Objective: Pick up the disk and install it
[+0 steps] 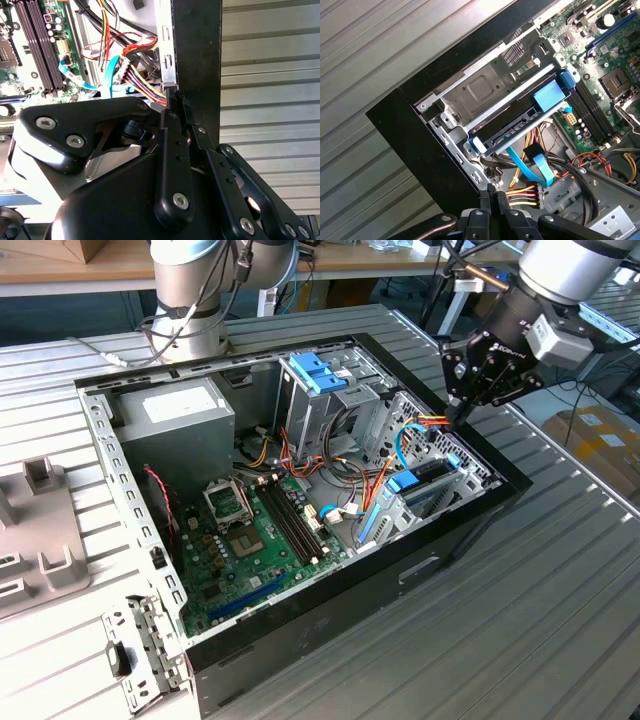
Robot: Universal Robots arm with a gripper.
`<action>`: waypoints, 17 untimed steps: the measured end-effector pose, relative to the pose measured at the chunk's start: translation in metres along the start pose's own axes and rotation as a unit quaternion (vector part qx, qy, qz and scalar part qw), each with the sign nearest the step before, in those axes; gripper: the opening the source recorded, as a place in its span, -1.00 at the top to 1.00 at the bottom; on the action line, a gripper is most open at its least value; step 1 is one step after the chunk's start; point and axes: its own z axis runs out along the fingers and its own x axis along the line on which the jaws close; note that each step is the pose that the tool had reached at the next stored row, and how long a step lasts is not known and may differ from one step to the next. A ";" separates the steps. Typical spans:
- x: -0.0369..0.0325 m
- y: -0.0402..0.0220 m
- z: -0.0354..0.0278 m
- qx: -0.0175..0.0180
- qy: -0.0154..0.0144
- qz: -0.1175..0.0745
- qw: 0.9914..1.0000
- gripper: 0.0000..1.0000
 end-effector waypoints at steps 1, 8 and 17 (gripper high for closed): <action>-0.0004 0.0003 0.0000 0.000 0.000 0.000 1.000 0.65; -0.0030 0.0022 0.0002 0.000 0.000 0.000 1.000 0.65; -0.0066 0.0052 0.0005 0.000 0.000 0.000 1.000 0.65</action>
